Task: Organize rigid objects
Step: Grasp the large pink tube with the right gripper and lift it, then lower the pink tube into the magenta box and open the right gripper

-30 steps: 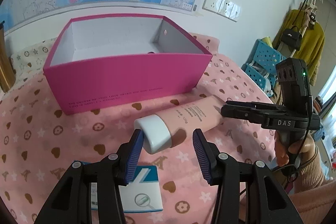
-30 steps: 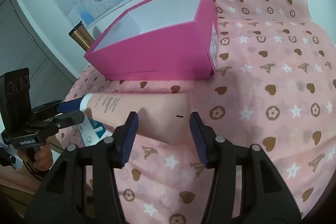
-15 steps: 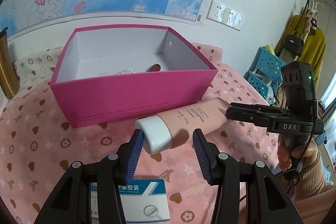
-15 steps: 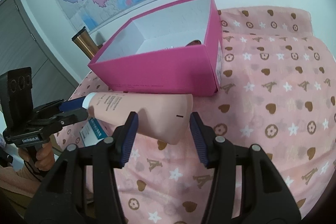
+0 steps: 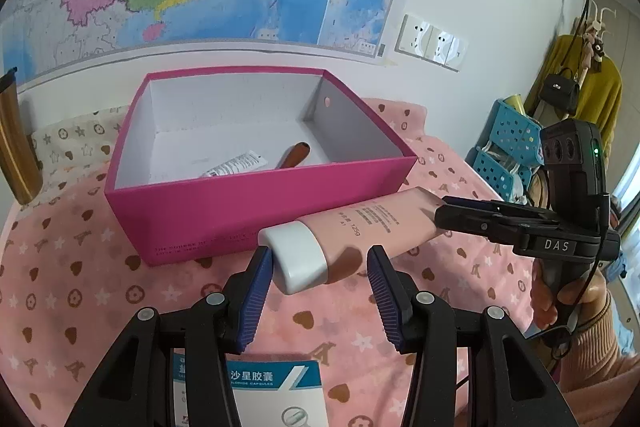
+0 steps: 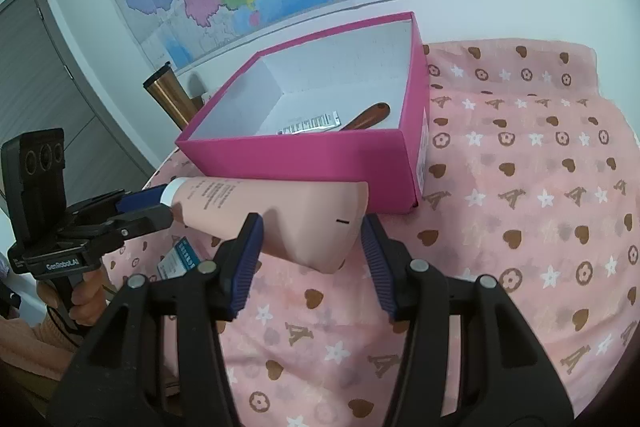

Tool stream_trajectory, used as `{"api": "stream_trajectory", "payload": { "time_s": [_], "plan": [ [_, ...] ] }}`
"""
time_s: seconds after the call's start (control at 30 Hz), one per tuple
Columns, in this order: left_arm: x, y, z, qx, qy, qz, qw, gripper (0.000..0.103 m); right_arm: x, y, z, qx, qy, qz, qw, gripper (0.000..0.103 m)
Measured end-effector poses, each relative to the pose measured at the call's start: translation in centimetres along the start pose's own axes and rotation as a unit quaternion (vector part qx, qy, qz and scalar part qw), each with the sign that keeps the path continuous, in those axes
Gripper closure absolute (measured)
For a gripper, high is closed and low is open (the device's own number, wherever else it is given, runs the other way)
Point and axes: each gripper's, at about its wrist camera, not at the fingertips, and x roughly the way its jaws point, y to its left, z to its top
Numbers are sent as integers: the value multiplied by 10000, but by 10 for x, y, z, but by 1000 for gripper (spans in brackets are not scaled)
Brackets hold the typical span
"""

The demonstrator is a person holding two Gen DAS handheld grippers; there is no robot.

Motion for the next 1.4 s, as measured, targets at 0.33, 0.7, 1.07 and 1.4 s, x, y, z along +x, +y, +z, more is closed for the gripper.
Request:
{"api": "stream_trajectory", "payload": {
  "time_s": [0.33,0.7,1.07,1.4],
  "plan": [
    [-4,1,8,29,-128,55,9999,54,-2,3,6,-86,-78,2,9999,49],
    [-4,1,21,66,-260,105,9996,54,-8,6,24,-238,-270,-11,9994,49],
    [0,4,29,48,-320,132,9994,54,-8,5,34,-325,-348,-37,9989,49],
    [4,5,35,60,-356,162,9992,54,-8,3,41,-345,-376,-48,9987,49]
  ]
}}
